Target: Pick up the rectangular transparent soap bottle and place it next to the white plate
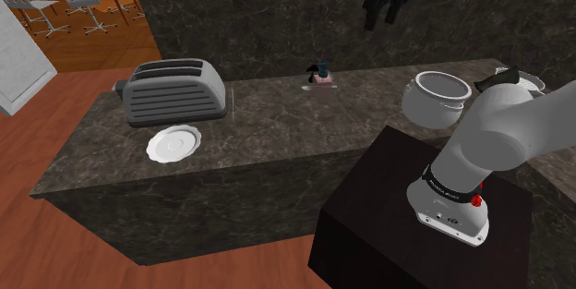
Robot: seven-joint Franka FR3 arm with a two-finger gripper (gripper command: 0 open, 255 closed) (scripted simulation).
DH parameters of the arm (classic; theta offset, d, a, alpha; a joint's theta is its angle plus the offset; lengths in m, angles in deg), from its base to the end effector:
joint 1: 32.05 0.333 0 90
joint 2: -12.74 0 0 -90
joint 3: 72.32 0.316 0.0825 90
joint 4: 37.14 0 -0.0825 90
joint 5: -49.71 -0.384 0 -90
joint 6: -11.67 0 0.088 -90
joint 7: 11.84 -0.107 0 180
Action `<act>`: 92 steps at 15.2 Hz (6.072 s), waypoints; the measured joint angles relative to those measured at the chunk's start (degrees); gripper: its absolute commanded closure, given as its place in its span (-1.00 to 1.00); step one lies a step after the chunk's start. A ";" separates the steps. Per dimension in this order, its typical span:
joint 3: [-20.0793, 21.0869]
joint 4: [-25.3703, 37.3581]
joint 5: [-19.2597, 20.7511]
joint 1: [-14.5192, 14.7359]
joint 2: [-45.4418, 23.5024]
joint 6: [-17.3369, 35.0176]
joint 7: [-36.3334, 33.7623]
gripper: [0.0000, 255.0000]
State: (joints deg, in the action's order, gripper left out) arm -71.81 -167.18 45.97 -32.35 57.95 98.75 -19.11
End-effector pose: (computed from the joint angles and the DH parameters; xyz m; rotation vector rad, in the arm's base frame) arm 0.3010 0.0094 0.6277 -3.0743 0.1864 -0.0545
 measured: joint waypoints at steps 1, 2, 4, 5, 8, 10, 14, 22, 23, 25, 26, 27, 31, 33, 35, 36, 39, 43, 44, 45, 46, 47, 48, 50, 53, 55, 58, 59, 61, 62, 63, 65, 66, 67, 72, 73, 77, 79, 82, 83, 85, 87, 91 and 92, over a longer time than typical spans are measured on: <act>0.00 0.00 0.00 0.00 0.00 0.00 0.00 -1.00; -0.31 -0.51 0.26 -0.04 -0.11 0.69 0.53 -1.00; -1.53 -1.91 1.20 -0.25 -1.19 3.45 2.47 -1.00; -2.36 -2.63 1.80 -0.42 -1.47 4.65 3.70 -1.00; -5.08 -5.63 3.64 -0.97 -3.47 10.28 7.72 -1.00; -6.88 -7.10 4.74 -1.35 -4.71 13.50 10.28 -1.00; -10.07 -8.96 6.20 -1.62 -9.55 21.21 14.93 -1.00; -17.33 -8.34 6.76 -1.56 -22.07 35.24 25.57 -1.00; -18.20 -7.90 6.41 -1.41 -23.99 36.95 26.99 -1.00; -19.94 -6.28 5.15 -0.92 -28.57 40.31 30.06 -1.00; -20.74 -5.16 4.36 -0.70 -30.75 41.55 31.66 -1.00; -21.45 -4.53 3.53 -0.53 -32.71 43.01 33.26 -1.00; -24.11 -0.08 -1.62 -0.13 -41.89 47.94 40.89 -1.00; -24.81 2.68 -4.86 -0.42 -46.50 49.65 45.04 -1.00; -24.90 5.44 -8.22 -1.06 -50.99 51.15 48.91 -1.00; -24.81 7.50 -10.19 -1.70 -53.70 51.64 51.19 -1.00; -23.73 13.01 -14.94 -3.82 -60.64 52.67 56.43 -1.00; -21.91 19.94 -19.05 -6.74 -68.04 53.03 61.03 -1.00; -21.62 20.42 -19.55 -7.03 -68.91 53.40 61.46 -1.00; -21.36 20.85 -19.91 -7.18 -69.66 53.70 61.66 -1.00; -21.05 21.08 -20.39 -7.38 -70.46 54.23 62.00 -1.00; -20.81 20.99 -20.79 -7.54 -70.98 54.80 62.33 -1.00; -20.60 21.04 -21.13 -7.74 -71.48 55.21 62.65 -1.00; -20.09 21.47 -21.84 -8.02 -72.81 56.04 63.06 -1.00; -19.91 21.63 -22.11 -8.17 -73.28 56.33 63.24 -1.00; -19.89 21.66 -22.14 -8.19 -73.33 56.36 63.27 -1.00; -19.89 21.67 -22.15 -8.20 -73.34 56.36 63.28 1.00; -19.88 21.68 -22.15 -8.19 -73.32 56.36 63.28 1.00; -19.87 21.68 -22.15 -8.18 -73.29 56.35 63.27 1.00; -19.87 21.67 -22.15 -8.17 -73.28 56.35 63.27 1.00; -19.87 21.65 -22.15 -8.17 -73.27 56.35 63.27 1.00; -19.87 21.67 -22.14 -8.17 -73.27 56.33 63.27 1.00; -19.87 21.68 -22.15 -8.17 -73.28 56.33 63.27 1.00; -19.86 21.68 -22.16 -8.17 -73.29 56.35 63.28 1.00; -20.78 21.96 -20.78 -7.63 -71.48 54.33 62.18 1.00; -21.03 22.00 -20.37 -7.42 -70.92 53.79 61.81 1.00; -21.86 22.60 -18.92 -6.86 -69.08 51.52 60.59 1.00; -22.25 22.90 -18.20 -6.60 -68.14 50.37 59.99 1.00; -22.74 23.43 -17.23 -6.27 -66.89 48.72 59.19 1.00; -22.90 23.67 -16.89 -6.14 -66.50 48.13 58.87 1.00; -23.19 24.21 -16.25 -5.94 -65.75 46.96 58.31 1.00; -23.45 24.72 -15.68 -5.81 -65.05 45.81 57.86 1.00; -23.96 26.13 -14.46 -5.52 -63.61 43.16 56.80 1.00; -24.08 26.56 -14.21 -5.53 -63.33 42.48 56.64 1.00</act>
State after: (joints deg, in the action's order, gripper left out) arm -95.90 -140.62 31.76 -37.88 -5.38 141.23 37.54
